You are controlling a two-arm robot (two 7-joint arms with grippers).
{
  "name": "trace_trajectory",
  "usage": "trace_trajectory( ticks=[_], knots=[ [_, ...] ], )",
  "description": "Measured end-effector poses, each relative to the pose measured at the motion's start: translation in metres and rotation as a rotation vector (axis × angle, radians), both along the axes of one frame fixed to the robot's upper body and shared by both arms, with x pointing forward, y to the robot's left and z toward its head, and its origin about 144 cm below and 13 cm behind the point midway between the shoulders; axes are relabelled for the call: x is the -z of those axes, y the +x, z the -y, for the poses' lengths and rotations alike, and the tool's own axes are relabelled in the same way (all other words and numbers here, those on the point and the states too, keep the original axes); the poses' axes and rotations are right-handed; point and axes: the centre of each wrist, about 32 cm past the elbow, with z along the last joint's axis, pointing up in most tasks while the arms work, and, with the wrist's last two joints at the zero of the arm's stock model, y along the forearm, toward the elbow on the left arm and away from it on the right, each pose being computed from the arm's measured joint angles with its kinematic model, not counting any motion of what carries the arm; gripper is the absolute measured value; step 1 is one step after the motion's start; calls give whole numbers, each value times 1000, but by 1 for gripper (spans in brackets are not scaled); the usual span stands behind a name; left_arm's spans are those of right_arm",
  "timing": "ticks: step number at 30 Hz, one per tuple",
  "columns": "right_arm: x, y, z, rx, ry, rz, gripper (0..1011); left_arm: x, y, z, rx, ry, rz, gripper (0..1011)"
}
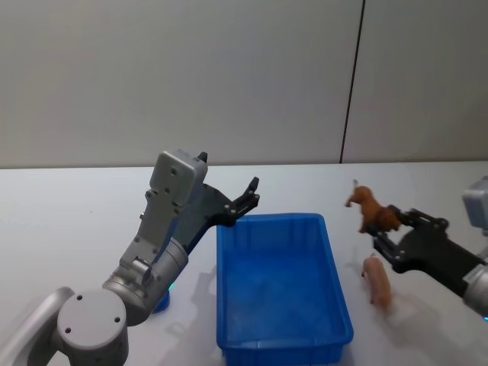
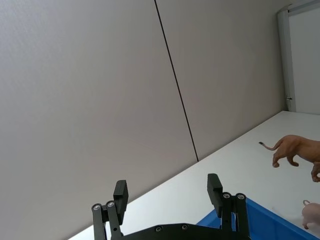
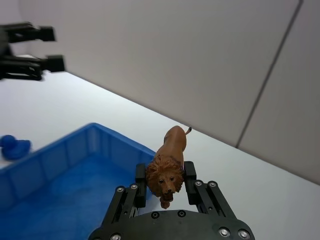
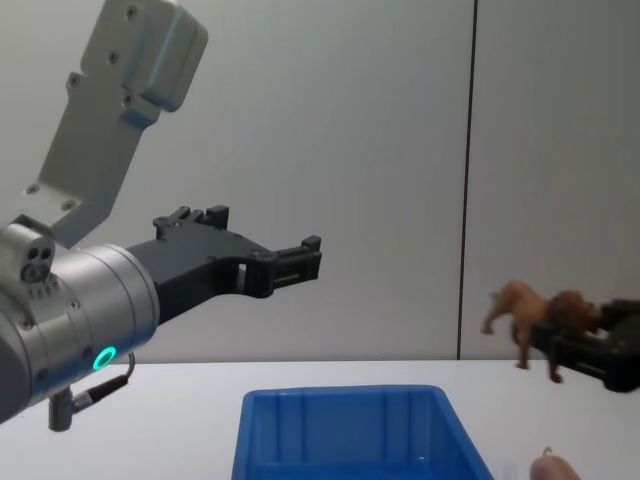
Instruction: Pick up the two dolls from the table and place them into the box.
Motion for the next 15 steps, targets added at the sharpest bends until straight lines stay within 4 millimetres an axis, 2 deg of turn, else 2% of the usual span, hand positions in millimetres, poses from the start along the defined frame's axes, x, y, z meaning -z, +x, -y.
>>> trace_trajectory(
  ticks=[6,15],
  knots=[
    [-6,2,-16,-92,4,3,425,0,0,0,0,0,0,1003],
    [-4,4,-40,-204,-12,-36,425,0,0,0,0,0,0,1003]
  ],
)
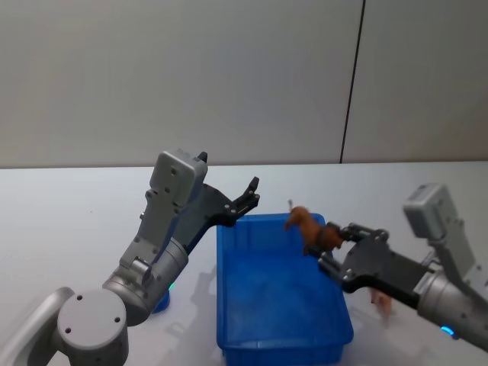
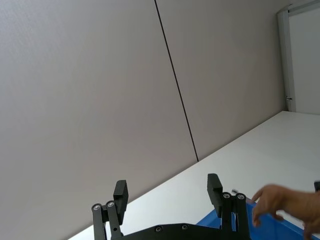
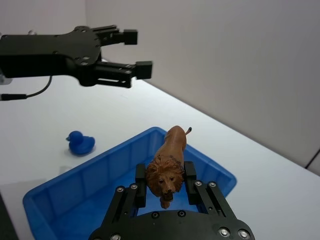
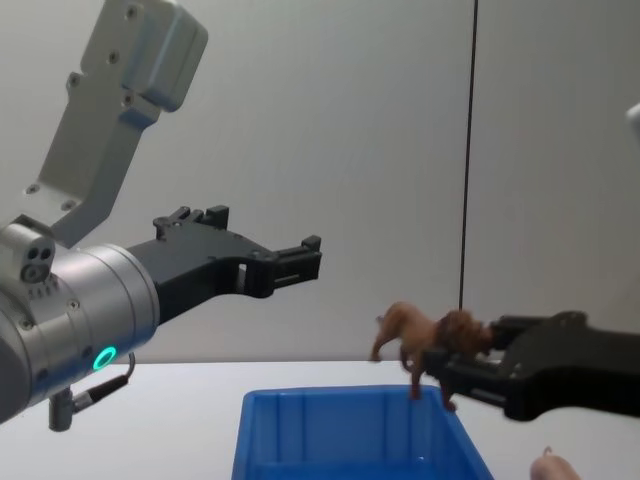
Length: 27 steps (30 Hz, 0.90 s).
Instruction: Pick up the two dolls from the table and place them into the box.
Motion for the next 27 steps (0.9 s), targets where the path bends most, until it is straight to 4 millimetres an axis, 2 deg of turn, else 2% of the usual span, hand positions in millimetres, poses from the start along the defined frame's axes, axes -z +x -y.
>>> trace_trajectory(
  ticks=[5,9,10,15,23,27],
  knots=[
    [4,0,-8,-28,-17,-22,457,0,0,0,0,0,0,1003],
    [6,0,-12,-37,-28,-35,579,0,0,0,0,0,0,1003],
    [7,0,-13,-37,-31,-39,636,0,0,0,0,0,0,1003],
    [9,0,-13,-33,-34,-48,771,0,0,0,0,0,0,1003],
    [11,-1,-5,12,-24,-54,992,0,0,0,0,0,0,1003],
    [12,-3,3,43,-20,-53,1001,0,0,0,0,0,0,1003]
  ],
)
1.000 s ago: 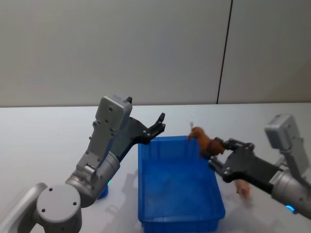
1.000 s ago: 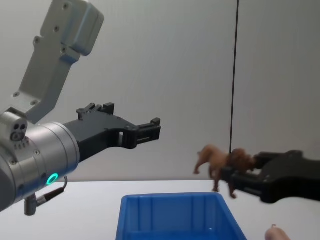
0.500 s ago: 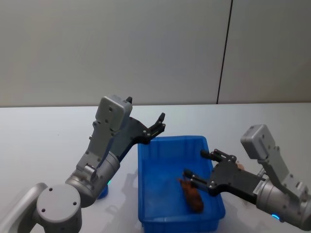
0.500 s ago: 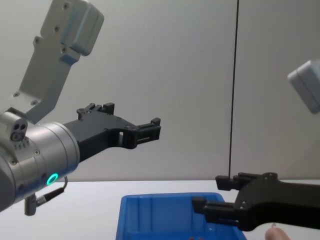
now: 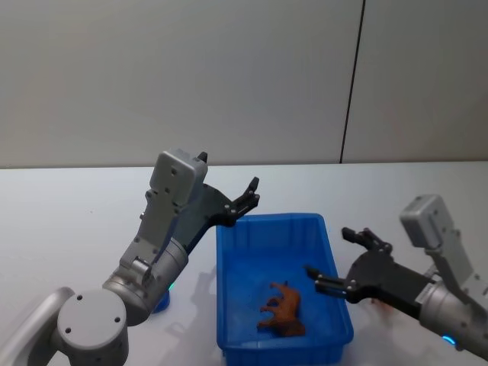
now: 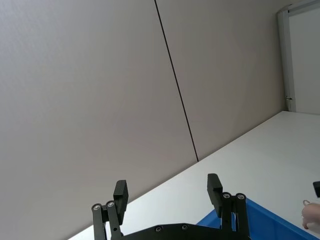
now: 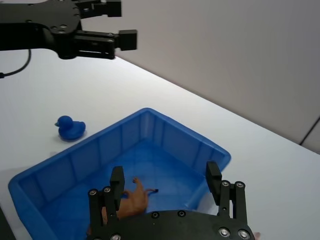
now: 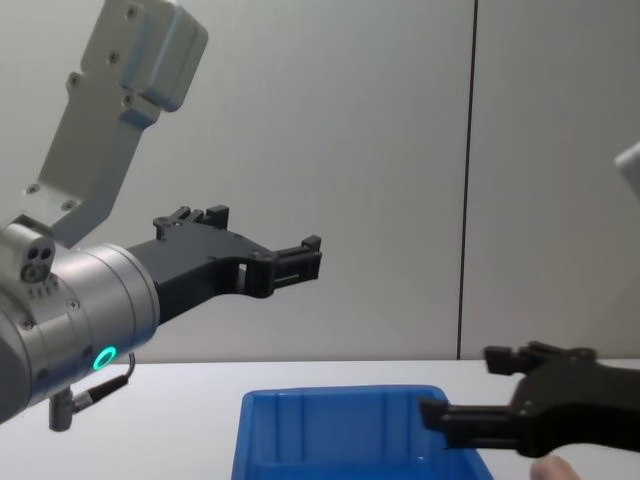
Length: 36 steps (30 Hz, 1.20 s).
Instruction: Pick up the two dolls from the table and place them into the box.
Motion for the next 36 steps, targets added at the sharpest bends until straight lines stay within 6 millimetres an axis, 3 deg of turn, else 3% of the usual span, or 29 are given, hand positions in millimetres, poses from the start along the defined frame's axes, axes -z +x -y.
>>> trace_trajectory(
  ticks=[19,36],
  knots=[
    [9,-21,42,148,-36,-69,1001,0,0,0,0,0,0,1003],
    [25,-20,52,202,-92,-158,1001,0,0,0,0,0,0,1003]
  ],
)
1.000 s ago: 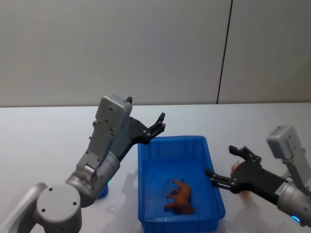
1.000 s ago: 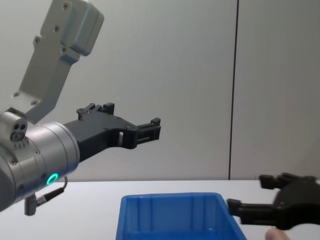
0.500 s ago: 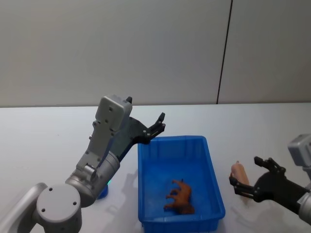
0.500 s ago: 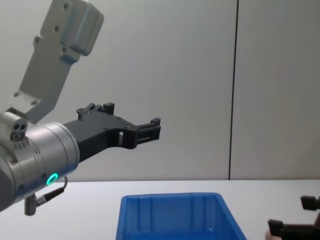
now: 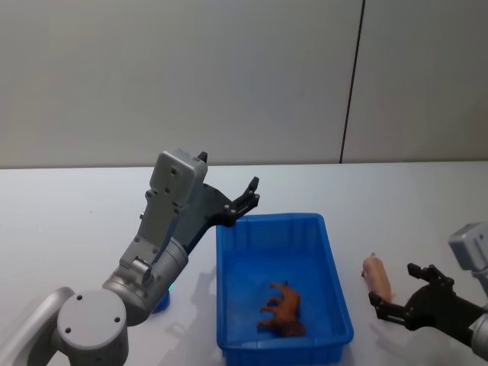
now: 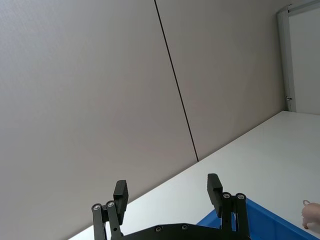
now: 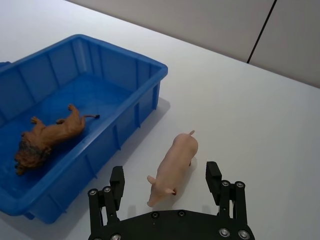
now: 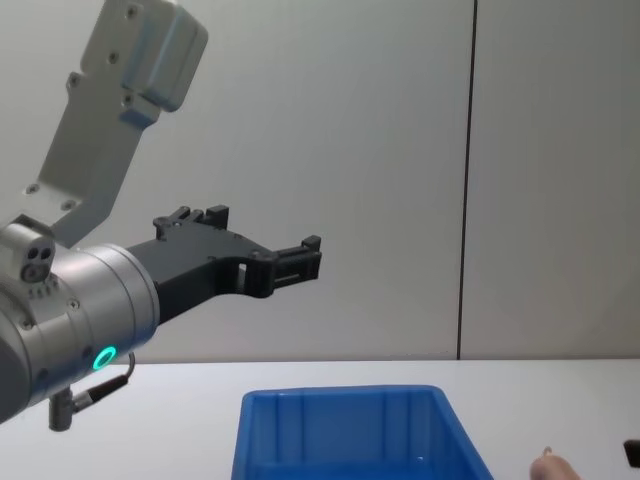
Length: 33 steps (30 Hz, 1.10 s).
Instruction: Pick up the two dolls from the table and place them into the box.
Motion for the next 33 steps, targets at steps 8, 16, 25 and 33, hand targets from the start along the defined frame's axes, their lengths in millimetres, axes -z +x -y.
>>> trace_trajectory(
  ticks=[8,16,25,33],
  knots=[
    [9,7,-4,7,-5,-29,1001,0,0,0,0,0,0,1003],
    [16,14,-9,18,-5,-55,902,0,0,0,0,0,0,1003],
    [20,19,-12,42,-12,-80,650,0,0,0,0,0,0,1003],
    [19,19,-12,56,-11,-84,411,0,0,0,0,0,0,1003]
  ],
)
